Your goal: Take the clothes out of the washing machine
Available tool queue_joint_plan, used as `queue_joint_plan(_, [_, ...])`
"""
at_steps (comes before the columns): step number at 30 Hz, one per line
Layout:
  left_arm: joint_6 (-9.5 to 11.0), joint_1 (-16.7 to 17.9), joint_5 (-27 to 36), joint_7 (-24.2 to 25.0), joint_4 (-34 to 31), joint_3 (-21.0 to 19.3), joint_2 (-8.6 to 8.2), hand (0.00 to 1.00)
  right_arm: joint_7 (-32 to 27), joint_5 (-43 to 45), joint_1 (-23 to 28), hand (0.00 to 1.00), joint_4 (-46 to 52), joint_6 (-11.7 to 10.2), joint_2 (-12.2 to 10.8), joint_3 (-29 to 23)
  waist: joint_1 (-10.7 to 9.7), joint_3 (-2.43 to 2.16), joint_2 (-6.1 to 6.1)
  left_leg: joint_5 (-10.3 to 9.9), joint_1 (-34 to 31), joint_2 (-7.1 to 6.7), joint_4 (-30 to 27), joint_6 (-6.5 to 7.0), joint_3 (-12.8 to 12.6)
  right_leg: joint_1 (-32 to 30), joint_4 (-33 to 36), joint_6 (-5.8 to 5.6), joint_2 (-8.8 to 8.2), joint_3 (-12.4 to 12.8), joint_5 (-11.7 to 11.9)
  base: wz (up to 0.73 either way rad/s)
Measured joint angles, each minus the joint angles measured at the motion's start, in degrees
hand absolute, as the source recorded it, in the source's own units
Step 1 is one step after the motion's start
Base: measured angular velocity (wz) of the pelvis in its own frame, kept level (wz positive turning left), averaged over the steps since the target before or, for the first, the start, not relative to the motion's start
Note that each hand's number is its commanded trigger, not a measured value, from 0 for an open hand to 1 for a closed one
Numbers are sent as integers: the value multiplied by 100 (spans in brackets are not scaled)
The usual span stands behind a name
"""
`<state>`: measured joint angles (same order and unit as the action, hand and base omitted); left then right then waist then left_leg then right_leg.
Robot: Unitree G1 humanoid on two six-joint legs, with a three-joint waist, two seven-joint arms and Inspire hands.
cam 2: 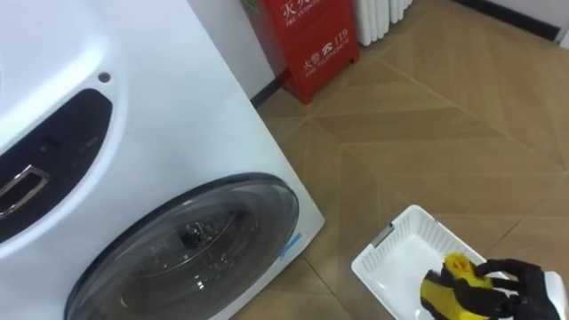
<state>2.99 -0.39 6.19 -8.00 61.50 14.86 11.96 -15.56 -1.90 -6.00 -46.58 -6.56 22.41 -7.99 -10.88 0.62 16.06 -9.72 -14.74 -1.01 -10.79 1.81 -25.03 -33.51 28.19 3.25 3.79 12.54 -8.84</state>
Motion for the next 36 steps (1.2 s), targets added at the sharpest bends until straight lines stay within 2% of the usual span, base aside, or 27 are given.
queue_joint_plan(8, [-16,15,-3,0,23,20,0,0,27,18,34,0,4,1,1,113,-2,17,-23,0,18,-9,-5,-1,-4,-21,97,62,-9,-10,-91,-1])
queue_joint_plan(10, [-16,15,-3,0,37,20,0,0,44,29,34,0,4,1,0,190,-15,59,-91,0,39,-33,-14,-1,-3,-27,170,77,-35,-15,-149,0])
queue_joint_plan(13, [-9,27,-2,1,36,21,0,0,75,23,16,0,20,1,1,202,-17,70,-122,0,19,-50,-72,-1,-4,-35,212,80,-68,-24,-199,6])
queue_joint_plan(22, [-17,112,-2,1,37,22,1,0,81,27,-8,0,19,1,-5,227,-19,30,-220,-1,-19,-55,-74,-1,4,-47,251,98,-153,-206,-257,12])
queue_joint_plan(31, [-47,290,-3,1,21,20,11,0,86,21,58,0,12,7,-5,218,-21,17,-205,-1,-14,-70,-71,-1,14,-44,254,68,-189,-236,-242,2])
queue_joint_plan(36, [-45,511,-10,30,-187,13,19,0,147,184,169,0,-24,9,-1,212,20,-22,-159,0,47,-67,-65,-2,50,21,240,72,-179,-230,-238,-1])
